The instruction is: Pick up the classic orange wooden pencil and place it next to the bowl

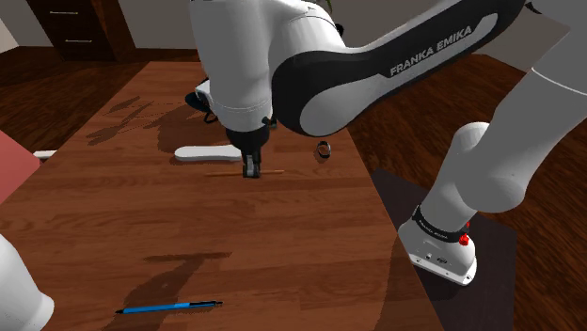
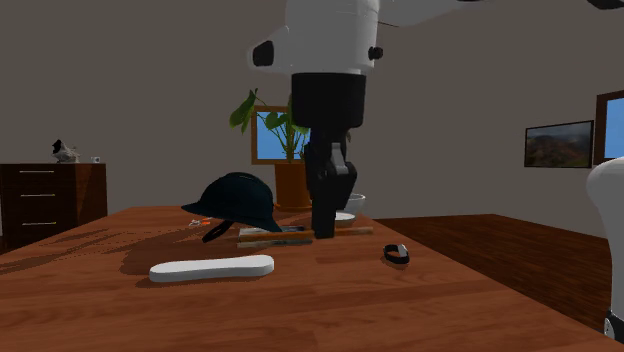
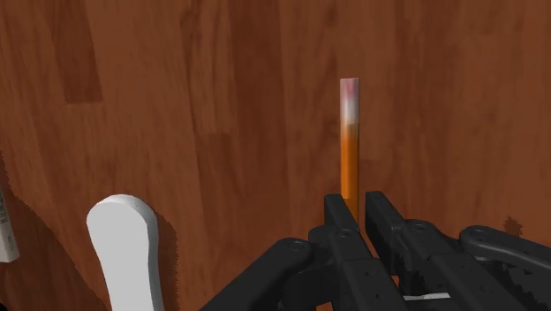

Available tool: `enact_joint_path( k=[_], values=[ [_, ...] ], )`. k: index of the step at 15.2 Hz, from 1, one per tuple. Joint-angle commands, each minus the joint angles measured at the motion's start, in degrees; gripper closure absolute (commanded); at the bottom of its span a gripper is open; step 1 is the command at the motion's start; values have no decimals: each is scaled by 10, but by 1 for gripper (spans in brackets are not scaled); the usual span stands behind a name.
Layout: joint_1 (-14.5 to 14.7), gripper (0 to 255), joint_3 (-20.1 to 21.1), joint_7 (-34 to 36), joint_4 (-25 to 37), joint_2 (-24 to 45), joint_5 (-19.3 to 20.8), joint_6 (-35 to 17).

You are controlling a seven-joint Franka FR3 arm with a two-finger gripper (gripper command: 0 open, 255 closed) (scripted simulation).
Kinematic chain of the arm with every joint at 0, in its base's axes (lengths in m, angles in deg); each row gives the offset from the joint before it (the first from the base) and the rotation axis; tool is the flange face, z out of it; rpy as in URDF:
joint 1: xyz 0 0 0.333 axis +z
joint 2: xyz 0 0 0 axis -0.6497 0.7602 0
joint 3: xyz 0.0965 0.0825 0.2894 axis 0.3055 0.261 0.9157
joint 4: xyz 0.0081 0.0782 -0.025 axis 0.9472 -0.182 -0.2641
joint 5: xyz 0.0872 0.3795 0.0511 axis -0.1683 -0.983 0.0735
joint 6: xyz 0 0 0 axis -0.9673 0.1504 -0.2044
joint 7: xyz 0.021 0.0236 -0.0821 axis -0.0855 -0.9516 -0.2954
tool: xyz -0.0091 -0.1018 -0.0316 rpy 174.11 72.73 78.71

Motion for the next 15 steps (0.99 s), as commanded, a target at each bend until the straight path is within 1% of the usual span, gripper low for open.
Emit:
enact_joint_path(
  k=[1,5,10,15],
  values=[
    [0,255,-2,-7,11,-7,-4,16],
    [0,255,-4,-16,34,-14,-10,45],
    [-23,255,-55,-94,-21,-64,-21,21],
    [-47,255,-107,-169,-60,-96,-20,0]
  ],
)
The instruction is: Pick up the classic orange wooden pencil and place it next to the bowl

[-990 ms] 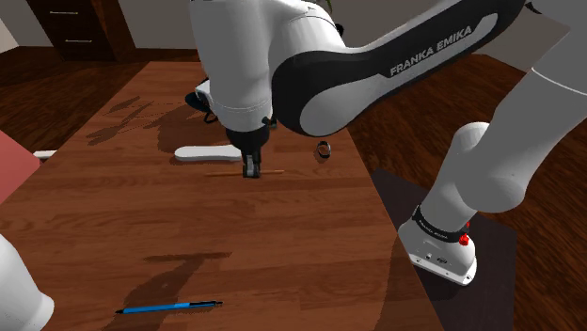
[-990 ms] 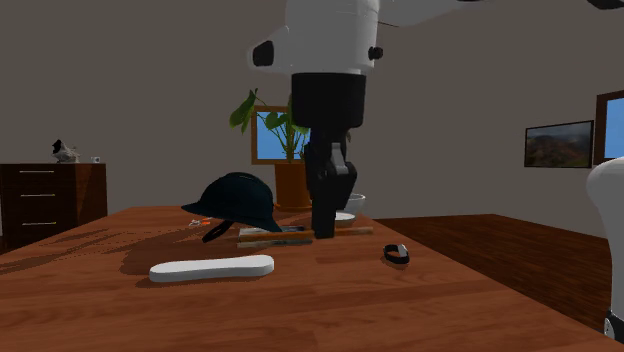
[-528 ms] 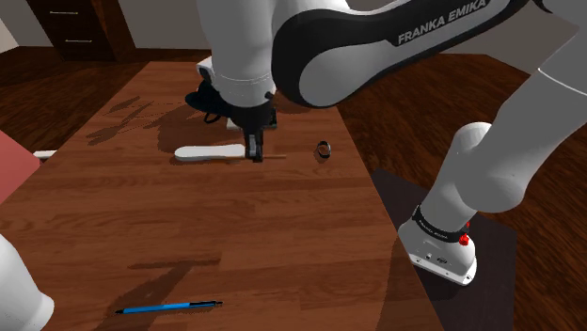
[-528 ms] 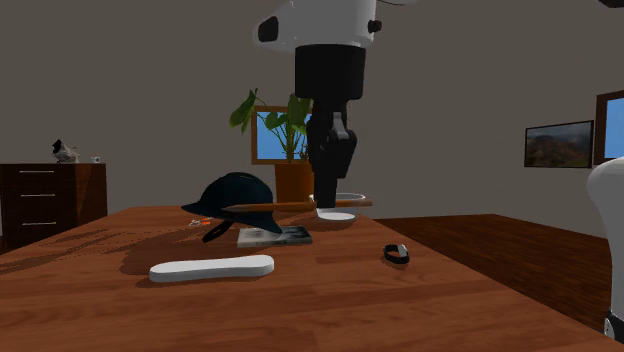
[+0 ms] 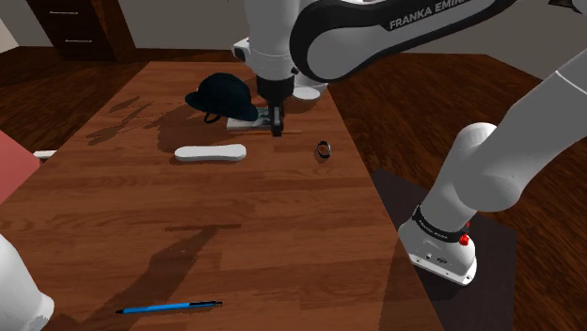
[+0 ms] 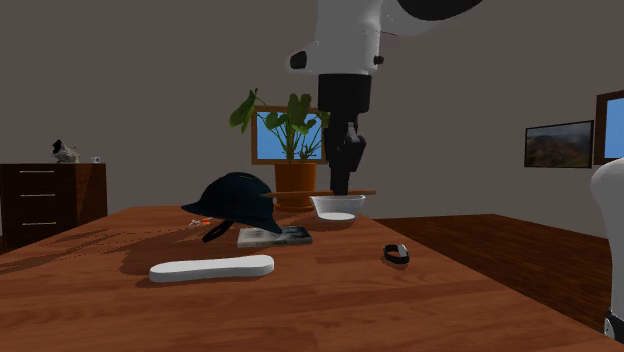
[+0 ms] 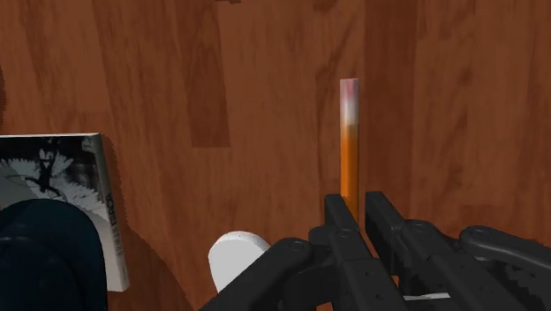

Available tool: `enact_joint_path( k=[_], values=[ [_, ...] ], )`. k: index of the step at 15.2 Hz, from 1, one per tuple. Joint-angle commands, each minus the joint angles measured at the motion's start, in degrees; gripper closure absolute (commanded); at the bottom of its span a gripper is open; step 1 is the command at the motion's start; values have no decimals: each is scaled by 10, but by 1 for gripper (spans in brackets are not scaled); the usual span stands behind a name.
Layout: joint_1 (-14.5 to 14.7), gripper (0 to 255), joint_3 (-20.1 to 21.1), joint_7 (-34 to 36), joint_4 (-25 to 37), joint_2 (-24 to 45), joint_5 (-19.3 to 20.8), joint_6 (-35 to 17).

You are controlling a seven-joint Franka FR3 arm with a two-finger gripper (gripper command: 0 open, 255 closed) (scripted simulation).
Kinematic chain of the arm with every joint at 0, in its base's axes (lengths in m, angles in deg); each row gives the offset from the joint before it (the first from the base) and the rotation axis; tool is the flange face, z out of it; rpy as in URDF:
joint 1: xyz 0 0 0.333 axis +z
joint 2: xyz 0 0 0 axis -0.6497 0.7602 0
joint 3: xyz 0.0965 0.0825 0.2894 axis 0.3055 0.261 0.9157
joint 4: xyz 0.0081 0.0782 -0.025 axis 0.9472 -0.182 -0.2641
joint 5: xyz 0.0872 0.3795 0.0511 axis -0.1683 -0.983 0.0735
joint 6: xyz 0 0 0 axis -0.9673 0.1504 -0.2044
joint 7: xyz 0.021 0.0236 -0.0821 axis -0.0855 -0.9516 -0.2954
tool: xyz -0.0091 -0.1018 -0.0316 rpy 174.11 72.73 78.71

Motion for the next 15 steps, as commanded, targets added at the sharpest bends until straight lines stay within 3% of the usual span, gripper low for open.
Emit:
enact_joint_path(
  k=[1,15],
  values=[
    [-10,255,-21,-29,-15,-8,3,-12],
    [-89,255,-161,-223,-27,-2,36,-66]
  ],
)
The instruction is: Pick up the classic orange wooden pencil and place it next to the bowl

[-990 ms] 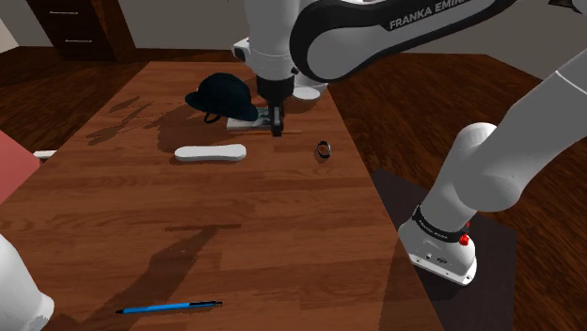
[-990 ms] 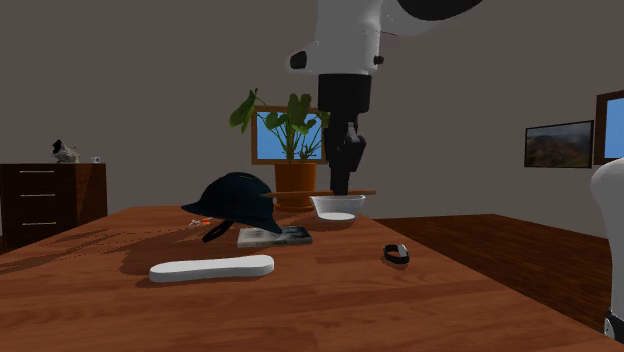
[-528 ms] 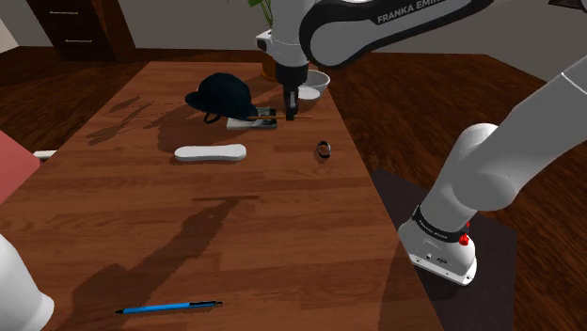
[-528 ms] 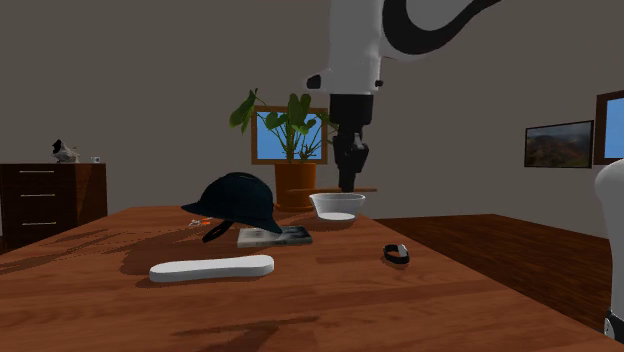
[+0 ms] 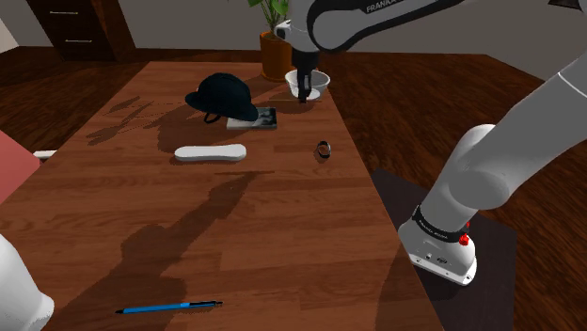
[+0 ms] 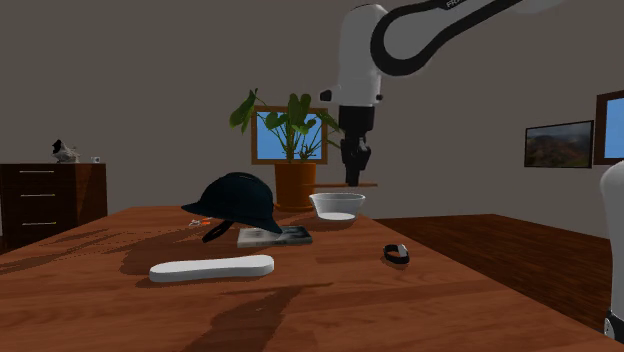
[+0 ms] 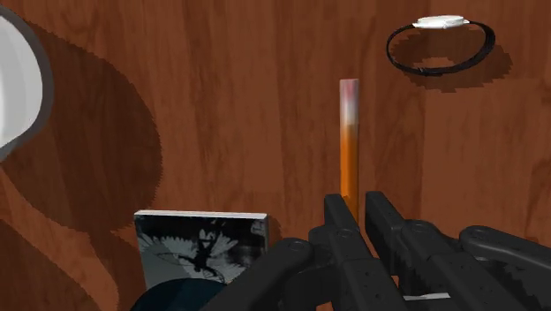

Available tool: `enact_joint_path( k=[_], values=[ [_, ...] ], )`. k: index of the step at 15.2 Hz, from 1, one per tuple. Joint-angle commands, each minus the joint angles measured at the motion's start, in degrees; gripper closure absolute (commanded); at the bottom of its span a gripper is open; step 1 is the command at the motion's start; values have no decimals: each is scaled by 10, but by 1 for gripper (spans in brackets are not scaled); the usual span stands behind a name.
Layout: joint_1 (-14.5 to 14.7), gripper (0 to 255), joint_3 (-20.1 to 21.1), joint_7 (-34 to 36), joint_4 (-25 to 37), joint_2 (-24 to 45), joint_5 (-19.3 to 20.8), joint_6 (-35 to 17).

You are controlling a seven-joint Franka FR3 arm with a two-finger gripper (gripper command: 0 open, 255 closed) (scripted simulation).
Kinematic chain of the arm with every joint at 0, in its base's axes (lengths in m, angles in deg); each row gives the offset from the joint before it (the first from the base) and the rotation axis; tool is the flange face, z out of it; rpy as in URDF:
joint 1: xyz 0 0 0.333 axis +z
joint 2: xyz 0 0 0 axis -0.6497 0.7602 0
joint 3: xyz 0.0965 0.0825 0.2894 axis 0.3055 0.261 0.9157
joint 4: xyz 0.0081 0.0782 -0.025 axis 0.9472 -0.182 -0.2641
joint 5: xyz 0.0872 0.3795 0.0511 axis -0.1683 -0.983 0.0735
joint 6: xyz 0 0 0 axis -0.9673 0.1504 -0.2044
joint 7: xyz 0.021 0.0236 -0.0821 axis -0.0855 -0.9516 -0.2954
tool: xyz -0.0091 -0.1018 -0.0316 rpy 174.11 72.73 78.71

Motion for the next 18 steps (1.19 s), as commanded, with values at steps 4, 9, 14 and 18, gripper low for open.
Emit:
enact_joint_path(
  k=[4,9,14,18],
  values=[
    [-27,255,-46,-68,24,26,7,-14],
    [-51,255,-86,-130,60,63,7,-27],
    [-52,255,-87,-123,32,74,12,-65],
    [-53,255,-88,-117,11,85,16,-96]
  ],
)
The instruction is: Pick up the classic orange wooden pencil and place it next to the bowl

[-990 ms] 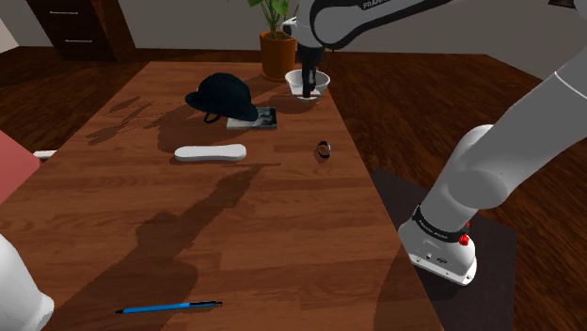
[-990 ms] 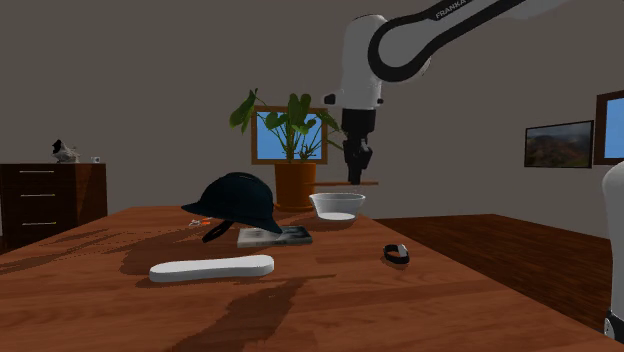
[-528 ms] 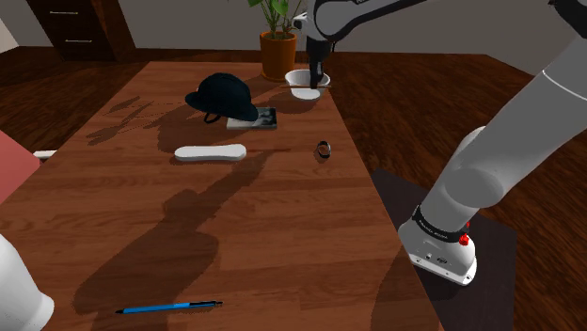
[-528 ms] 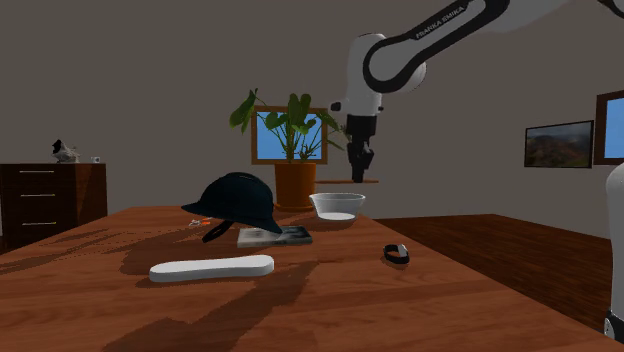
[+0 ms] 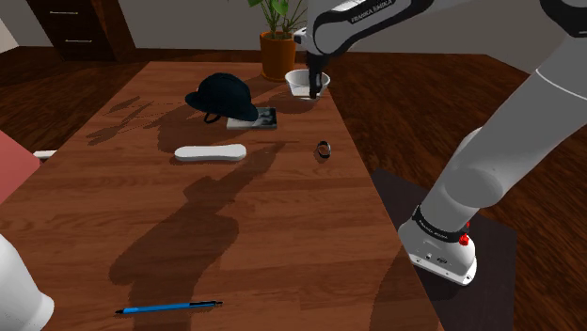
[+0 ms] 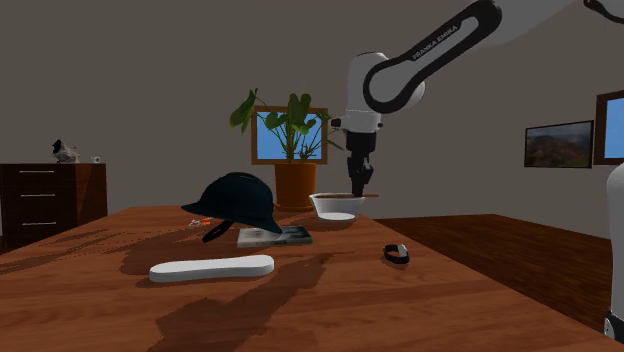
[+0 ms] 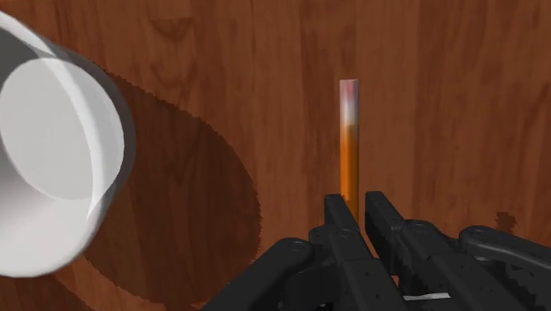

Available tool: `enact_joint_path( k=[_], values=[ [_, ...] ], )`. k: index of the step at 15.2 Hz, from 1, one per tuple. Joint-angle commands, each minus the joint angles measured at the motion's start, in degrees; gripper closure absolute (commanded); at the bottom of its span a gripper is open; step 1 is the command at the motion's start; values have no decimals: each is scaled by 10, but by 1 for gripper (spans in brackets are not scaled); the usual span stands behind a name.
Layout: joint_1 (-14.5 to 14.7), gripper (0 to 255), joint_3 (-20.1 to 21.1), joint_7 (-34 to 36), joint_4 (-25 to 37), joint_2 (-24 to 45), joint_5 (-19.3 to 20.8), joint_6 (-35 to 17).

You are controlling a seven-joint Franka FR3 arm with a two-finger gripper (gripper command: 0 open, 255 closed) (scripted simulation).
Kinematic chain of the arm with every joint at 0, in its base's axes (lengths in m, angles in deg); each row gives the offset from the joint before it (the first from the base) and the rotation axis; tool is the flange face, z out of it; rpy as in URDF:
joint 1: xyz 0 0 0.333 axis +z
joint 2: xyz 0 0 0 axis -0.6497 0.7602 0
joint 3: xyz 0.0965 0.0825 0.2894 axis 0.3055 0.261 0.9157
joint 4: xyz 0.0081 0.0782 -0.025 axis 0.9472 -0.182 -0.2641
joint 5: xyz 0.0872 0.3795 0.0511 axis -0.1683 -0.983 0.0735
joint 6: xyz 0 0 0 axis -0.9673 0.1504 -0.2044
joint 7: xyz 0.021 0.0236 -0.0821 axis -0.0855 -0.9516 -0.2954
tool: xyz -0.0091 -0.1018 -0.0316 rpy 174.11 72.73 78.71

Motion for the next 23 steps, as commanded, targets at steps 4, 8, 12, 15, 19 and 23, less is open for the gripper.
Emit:
enact_joint_path(
  k=[4,8,12,15,19,23],
  values=[
    [-1,255,0,9,-24,15,6,-39],
    [-2,255,-1,16,-41,30,11,-70],
    [-4,255,-1,24,-55,47,17,-101],
    [-5,255,-2,30,-65,61,22,-125],
    [-6,255,-2,37,-72,75,28,-146],
    [-6,255,-2,37,-72,75,28,-146]
  ],
)
